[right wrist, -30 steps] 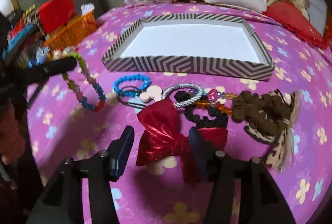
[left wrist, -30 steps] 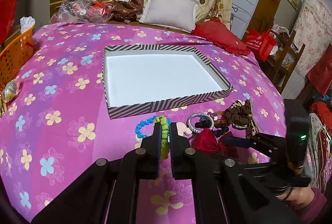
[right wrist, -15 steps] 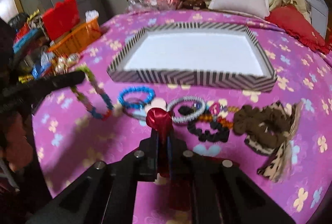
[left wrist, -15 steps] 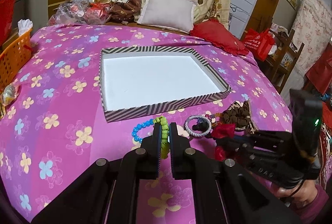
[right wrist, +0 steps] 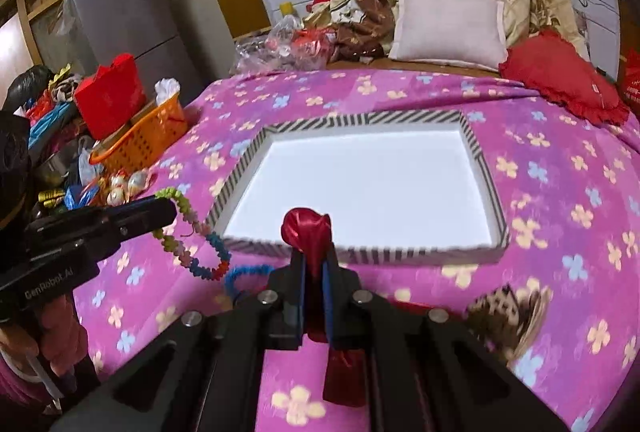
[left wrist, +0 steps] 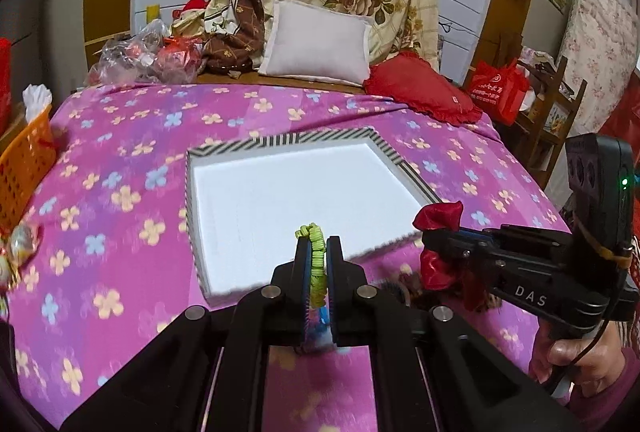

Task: Organize jewelry
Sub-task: 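Lower both held items into the white tray and open both tools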

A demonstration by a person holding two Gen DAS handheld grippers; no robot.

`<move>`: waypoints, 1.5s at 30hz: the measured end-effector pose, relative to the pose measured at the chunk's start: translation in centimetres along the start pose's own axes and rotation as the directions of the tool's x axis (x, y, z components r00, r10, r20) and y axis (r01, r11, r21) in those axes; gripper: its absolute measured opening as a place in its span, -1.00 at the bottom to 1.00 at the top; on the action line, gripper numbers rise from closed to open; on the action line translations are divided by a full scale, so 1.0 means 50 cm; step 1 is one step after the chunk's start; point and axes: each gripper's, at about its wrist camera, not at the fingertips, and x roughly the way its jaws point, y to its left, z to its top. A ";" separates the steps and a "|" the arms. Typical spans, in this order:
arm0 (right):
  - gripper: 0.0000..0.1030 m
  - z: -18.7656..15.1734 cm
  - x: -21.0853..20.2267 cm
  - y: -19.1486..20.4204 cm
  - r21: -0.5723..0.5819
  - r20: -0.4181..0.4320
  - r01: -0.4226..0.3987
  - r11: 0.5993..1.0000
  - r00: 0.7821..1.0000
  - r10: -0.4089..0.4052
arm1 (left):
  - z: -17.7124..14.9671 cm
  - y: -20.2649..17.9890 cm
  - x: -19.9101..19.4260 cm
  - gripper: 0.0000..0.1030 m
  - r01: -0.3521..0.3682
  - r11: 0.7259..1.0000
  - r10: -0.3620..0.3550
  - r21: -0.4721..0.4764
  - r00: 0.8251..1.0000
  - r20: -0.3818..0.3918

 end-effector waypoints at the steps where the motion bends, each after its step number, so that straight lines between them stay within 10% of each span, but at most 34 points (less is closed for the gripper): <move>1: -0.86 0.010 0.005 -0.004 0.004 0.003 0.000 1.000 1.000 0.000 | 0.014 0.004 0.010 -1.00 -0.008 1.000 0.008 0.000 1.000 0.002; 13: -0.85 0.109 0.135 -0.056 0.085 -0.006 -0.061 0.995 0.998 0.061 | 0.081 0.068 0.129 -1.00 0.021 0.996 -0.024 -0.085 0.999 -0.033; 33: -0.83 0.077 0.295 -0.148 0.177 -0.136 0.070 0.982 0.990 -0.046 | 0.010 0.135 0.220 -1.00 -0.128 0.987 0.116 -0.095 0.986 -0.122; 39: -0.03 0.067 0.299 -0.156 0.212 -0.159 0.109 0.971 0.984 -0.075 | 0.002 0.143 0.227 -0.96 -0.166 0.980 0.151 -0.105 0.979 -0.139; 45: 0.08 0.061 0.282 -0.141 0.181 -0.148 0.112 0.977 0.985 -0.086 | -0.009 0.152 0.227 -0.37 -0.171 0.976 0.150 -0.134 0.977 -0.149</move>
